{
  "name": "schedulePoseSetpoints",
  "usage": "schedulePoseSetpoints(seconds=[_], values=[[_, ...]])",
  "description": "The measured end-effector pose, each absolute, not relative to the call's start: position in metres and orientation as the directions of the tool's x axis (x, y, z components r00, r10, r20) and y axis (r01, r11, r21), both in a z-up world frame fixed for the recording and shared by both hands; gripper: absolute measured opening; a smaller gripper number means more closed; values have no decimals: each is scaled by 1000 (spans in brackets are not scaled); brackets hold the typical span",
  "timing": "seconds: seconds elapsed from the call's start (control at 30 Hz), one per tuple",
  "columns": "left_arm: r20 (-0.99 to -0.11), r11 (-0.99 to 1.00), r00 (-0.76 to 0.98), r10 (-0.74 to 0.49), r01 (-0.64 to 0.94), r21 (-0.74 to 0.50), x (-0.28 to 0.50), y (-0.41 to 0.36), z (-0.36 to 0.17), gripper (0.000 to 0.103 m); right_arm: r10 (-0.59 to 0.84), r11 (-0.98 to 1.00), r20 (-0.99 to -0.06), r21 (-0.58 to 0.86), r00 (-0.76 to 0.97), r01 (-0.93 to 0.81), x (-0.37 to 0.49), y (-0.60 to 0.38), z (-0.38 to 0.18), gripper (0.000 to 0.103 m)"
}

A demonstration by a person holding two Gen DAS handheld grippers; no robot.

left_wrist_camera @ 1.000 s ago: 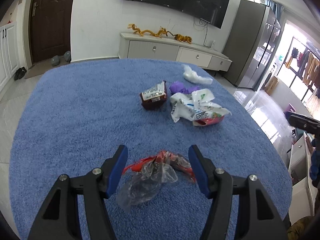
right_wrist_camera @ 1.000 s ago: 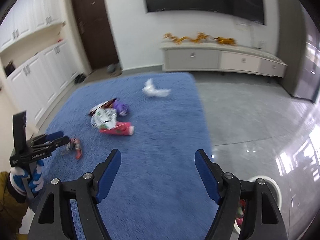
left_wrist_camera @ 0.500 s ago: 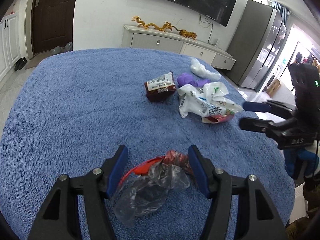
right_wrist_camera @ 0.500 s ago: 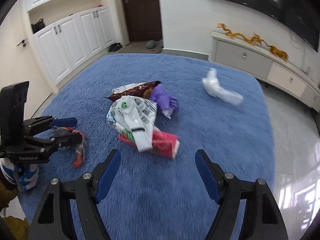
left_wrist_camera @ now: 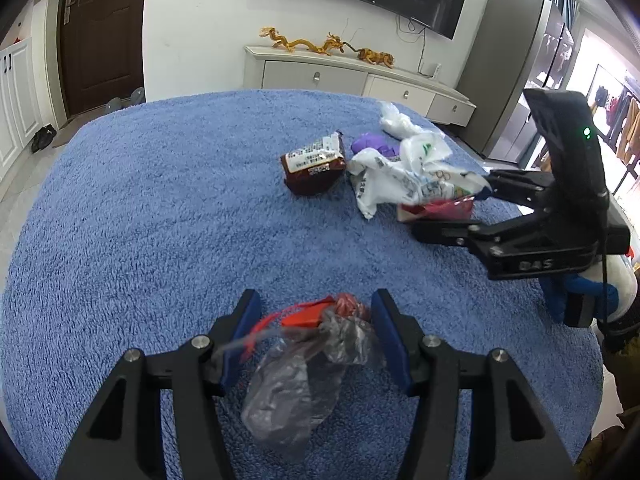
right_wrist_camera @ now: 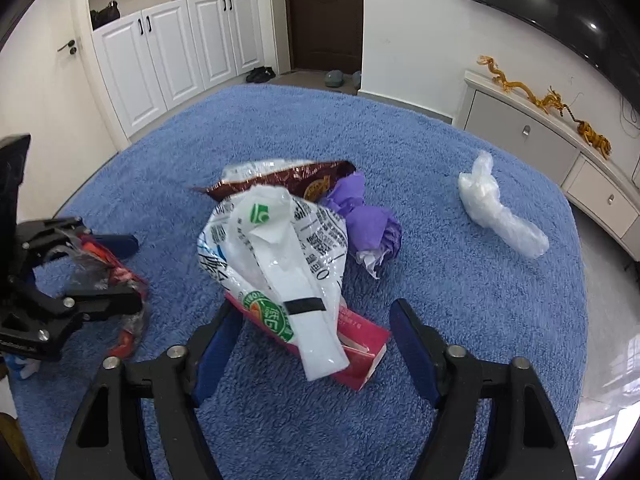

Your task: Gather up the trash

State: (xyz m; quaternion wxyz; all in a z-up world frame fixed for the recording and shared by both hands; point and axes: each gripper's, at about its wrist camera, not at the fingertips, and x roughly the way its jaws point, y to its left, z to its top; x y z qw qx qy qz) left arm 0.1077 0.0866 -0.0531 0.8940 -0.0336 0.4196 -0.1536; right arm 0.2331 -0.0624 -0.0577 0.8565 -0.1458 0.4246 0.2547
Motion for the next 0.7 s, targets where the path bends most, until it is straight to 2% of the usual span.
schedulePoseSetpoints(seconds=[0.1,0.17,0.27,0.5,0.7], values=[[-738,950,602,-304,251,-186,107,87,-54,48,308,831,-799,-40,517,-555,229,-64,-59,49],[-736,948,602,-309,260,-186,107,86,-54,38,313,832,-797,-32,517,-553,224,-66,-57,42],[-734,943,601,-318,283,-177,106,81,-54,29,320,834,-801,-14,505,-551,214,-69,-57,35],[-722,949,624,-299,273,-156,98,79,-51,24,332,843,-808,23,486,-538,175,-78,-54,25],[-707,945,630,-322,257,-201,76,86,-50,23,346,853,-806,58,480,-518,139,-82,-49,13]])
